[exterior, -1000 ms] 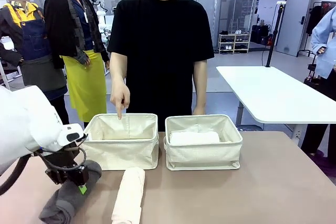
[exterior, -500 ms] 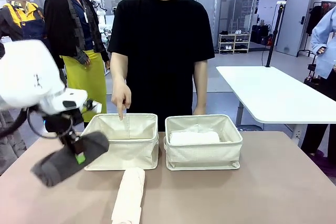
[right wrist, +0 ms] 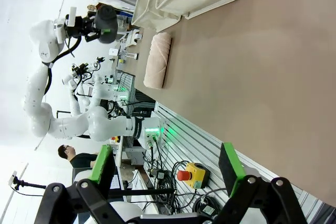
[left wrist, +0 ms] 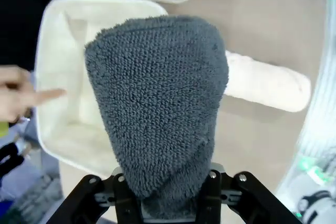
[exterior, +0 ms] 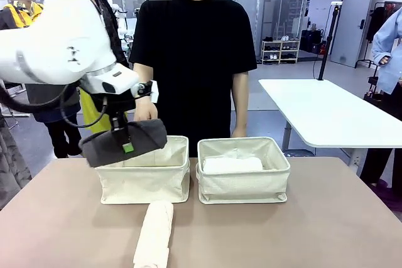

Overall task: Divide the towels into two baskets.
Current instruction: Pick up one hotel-folded towel from the bottom of the table and place it in the Fabric basket indicated by the person.

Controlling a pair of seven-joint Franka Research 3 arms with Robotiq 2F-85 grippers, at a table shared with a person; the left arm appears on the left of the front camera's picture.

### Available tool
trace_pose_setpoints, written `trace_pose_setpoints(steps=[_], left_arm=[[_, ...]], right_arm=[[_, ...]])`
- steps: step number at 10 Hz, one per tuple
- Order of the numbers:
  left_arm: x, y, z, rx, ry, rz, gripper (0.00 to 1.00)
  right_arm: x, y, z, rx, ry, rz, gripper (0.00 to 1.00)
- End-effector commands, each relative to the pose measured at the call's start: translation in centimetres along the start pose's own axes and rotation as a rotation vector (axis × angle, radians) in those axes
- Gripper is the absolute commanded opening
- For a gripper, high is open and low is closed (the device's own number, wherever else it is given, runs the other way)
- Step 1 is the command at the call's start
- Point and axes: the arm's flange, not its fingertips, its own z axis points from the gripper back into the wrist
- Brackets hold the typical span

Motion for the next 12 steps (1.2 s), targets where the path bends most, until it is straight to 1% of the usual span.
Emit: trace_pose_setpoints(steps=[1, 2, 3, 5, 6, 7, 8, 9, 10, 11, 12], left_arm=[[1.3, 3.1, -1.7, 0.077, 0.048, -0.089, 0.39], [1.9, 3.1, -2.2, 0.069, 0.040, -0.070, 0.39], [1.0, 1.5, -1.2, 0.023, 0.022, -0.055, 0.39], [1.0, 1.5, -1.2, 0.023, 0.022, -0.055, 0.39], [1.7, 2.7, -2.6, 0.029, 0.036, -0.071, 0.39], [1.6, 2.7, -2.6, 0.138, 0.100, -0.221, 0.39], [2.0, 3.7, -2.7, 0.161, 0.092, -0.309, 0.39], [2.6, 5.3, -3.5, 0.157, 0.114, -0.404, 0.39], [2.7, 7.3, -5.7, 0.114, 0.093, -0.440, 0.39], [2.7, 8.7, -7.7, 0.091, 0.084, -0.403, 0.39], [2.5, 9.6, -9.4, 0.061, 0.052, -0.353, 0.39]], right_arm=[[-0.1, 0.3, 0.1, 0.011, -0.009, 0.010, 1.00], [-0.1, 0.3, 0.1, 0.011, -0.009, 0.010, 1.00], [-0.1, 0.3, 0.1, 0.011, -0.009, 0.010, 1.00], [-0.1, 0.3, 0.1, 0.011, -0.009, 0.010, 1.00], [-0.1, 0.3, 0.1, 0.011, -0.009, 0.010, 1.00], [-0.1, 0.3, 0.1, 0.011, -0.009, 0.010, 1.00], [-0.1, 0.3, 0.1, 0.011, -0.009, 0.010, 1.00], [-0.1, 0.3, 0.1, 0.011, -0.009, 0.010, 1.00], [-0.1, 0.3, 0.1, 0.011, -0.009, 0.010, 1.00], [-0.1, 0.3, 0.1, 0.011, -0.009, 0.010, 1.00], [-0.1, 0.3, 0.1, 0.011, -0.009, 0.010, 1.00]])
